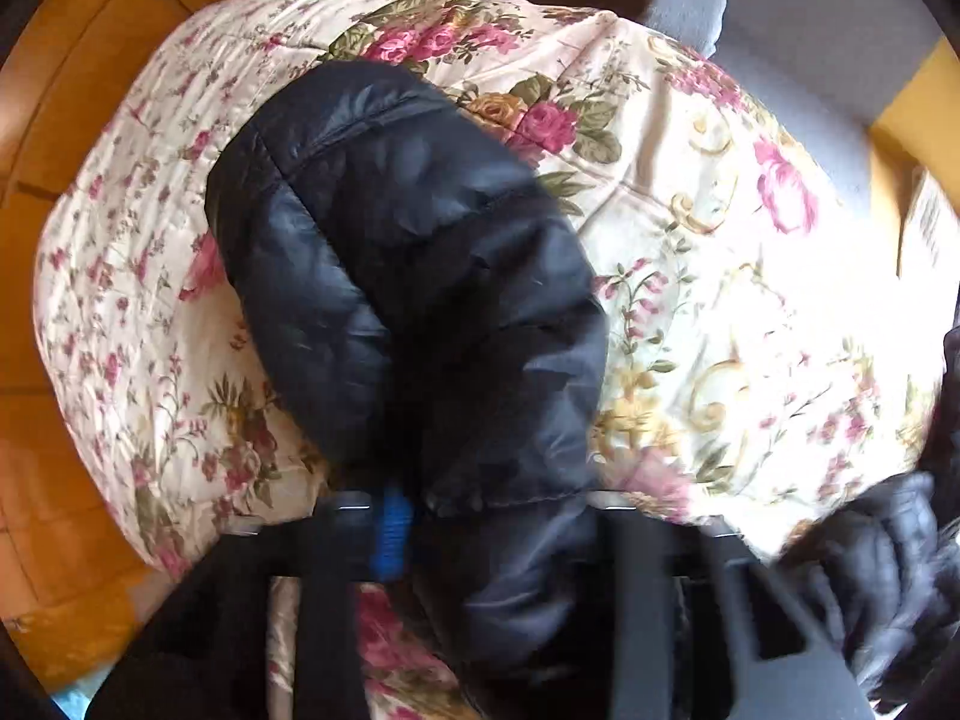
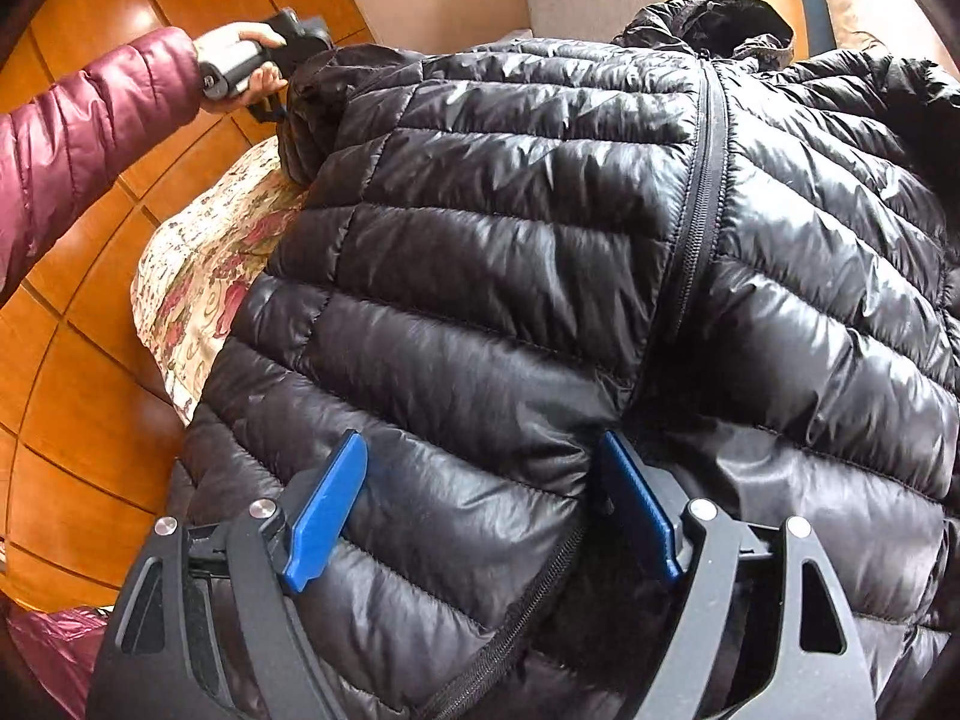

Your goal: Fold large clothes

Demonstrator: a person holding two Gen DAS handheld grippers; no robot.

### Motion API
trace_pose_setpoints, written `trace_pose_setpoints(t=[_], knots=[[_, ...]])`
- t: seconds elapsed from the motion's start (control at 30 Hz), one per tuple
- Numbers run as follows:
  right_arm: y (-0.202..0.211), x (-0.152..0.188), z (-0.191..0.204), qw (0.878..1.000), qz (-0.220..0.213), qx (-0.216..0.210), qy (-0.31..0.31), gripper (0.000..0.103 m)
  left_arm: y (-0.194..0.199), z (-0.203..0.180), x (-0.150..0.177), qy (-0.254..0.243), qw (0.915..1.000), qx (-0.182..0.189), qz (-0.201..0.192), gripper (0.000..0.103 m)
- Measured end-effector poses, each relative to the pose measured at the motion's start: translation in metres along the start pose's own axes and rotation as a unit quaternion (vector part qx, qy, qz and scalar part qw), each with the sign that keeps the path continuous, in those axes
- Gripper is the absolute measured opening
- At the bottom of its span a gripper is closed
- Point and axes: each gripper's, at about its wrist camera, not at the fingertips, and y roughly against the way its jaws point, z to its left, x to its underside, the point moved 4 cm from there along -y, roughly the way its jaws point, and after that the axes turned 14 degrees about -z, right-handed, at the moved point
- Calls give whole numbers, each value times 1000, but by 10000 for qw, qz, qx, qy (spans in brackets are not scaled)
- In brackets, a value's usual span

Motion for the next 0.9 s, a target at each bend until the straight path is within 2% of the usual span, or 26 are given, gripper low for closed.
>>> trace_pose_setpoints(t=[0.03,0.07,0.1,0.13,0.17,0.2,0.23,0.27,0.3,0.33,0.4,0.43,0.47,0.5,0.53,0.57,0.63,0.7,0.73,0.8,0.87,0.9], knots=[[0,0,0,10000,-6,-8,-1,81,6,4,4,1,9996,117,-249,12],[-1,0,-1,10000,-11,-14,-6,81,19,12,7,220,9968,383,-668,8],[-1,0,-1,10000,-13,-14,-6,81,37,23,11,513,9888,789,-1160,8],[0,0,-1,10000,-16,-8,3,81,59,38,17,851,9727,1275,-1741,8],[0,0,0,10000,-23,-1,15,81,83,54,28,1103,9471,1886,-2352,8],[1,0,0,10000,-32,6,24,81,106,71,42,1270,9161,2502,-2865,8],[1,1,1,10000,-41,20,49,81,119,83,56,1384,8950,2846,-3142,8],[-1,2,4,9999,-48,33,89,81,133,105,79,1497,8697,3219,-3429,8],[-1,3,5,9999,-67,57,136,81,137,117,94,1537,8595,3347,-3544,8],[-2,5,7,9997,-90,94,185,81,134,132,111,1601,8587,3271,-3607,8],[-3,7,9,9995,-84,134,258,81,112,150,137,1691,8777,2913,-3409,11],[-3,8,11,9993,-75,158,340,81,92,161,150,1822,8911,2721,-3143,15],[-4,9,13,9991,-68,169,383,81,76,169,159,1927,9057,2470,-2857,34],[-4,10,14,9990,-57,172,417,82,56,184,174,2192,9164,2194,-2530,57],[-4,12,16,9988,-50,172,464,83,45,200,191,2562,9116,2142,-2398,66],[-4,14,18,9983,-52,175,552,83,38,216,208,2968,9000,2234,-2280,79],[-4,17,19,9973,-59,231,693,83,34,236,239,3524,8722,2626,-2145,80],[-2,18,16,9973,-46,249,688,83,36,250,265,3713,8601,2772,-2135,80],[-2,18,14,9974,-32,236,683,83,38,257,276,3746,8579,2774,-2163,80],[-1,17,11,9976,-10,216,652,83,47,275,301,3839,8468,2874,-2300,80],[0,14,9,9979,6,196,622,83,54,293,319,3895,8443,2807,-2382,80],[1,14,7,9980,3,189,602,83,60,305,330,3921,8477,2603,-2448,80]])
